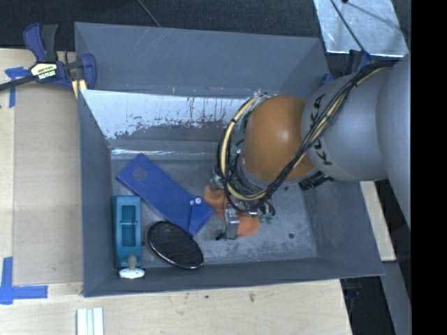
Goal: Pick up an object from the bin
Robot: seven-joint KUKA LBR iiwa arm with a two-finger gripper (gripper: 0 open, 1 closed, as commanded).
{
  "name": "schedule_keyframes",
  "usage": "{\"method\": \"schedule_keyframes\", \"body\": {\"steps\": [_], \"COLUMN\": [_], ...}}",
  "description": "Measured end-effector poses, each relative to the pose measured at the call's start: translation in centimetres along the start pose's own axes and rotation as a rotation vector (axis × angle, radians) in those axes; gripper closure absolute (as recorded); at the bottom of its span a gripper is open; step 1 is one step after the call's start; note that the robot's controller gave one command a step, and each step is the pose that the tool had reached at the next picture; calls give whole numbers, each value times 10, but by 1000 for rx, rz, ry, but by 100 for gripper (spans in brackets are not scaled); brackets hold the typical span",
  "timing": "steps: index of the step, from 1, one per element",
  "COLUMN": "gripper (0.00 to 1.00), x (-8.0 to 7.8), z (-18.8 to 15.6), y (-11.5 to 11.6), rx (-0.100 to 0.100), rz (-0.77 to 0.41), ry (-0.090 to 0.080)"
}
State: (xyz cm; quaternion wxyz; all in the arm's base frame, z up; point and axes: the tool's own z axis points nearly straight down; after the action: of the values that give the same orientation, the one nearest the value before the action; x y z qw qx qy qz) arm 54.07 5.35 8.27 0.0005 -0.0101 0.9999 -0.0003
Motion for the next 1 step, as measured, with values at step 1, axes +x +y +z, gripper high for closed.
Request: {"method": "schedule_keyframes", "body": {"steps": [1], "gripper": [100], "x": [6], "z": [11], "y": [2], "rx": [-1], "rz": [118], "ry": [-4]}}
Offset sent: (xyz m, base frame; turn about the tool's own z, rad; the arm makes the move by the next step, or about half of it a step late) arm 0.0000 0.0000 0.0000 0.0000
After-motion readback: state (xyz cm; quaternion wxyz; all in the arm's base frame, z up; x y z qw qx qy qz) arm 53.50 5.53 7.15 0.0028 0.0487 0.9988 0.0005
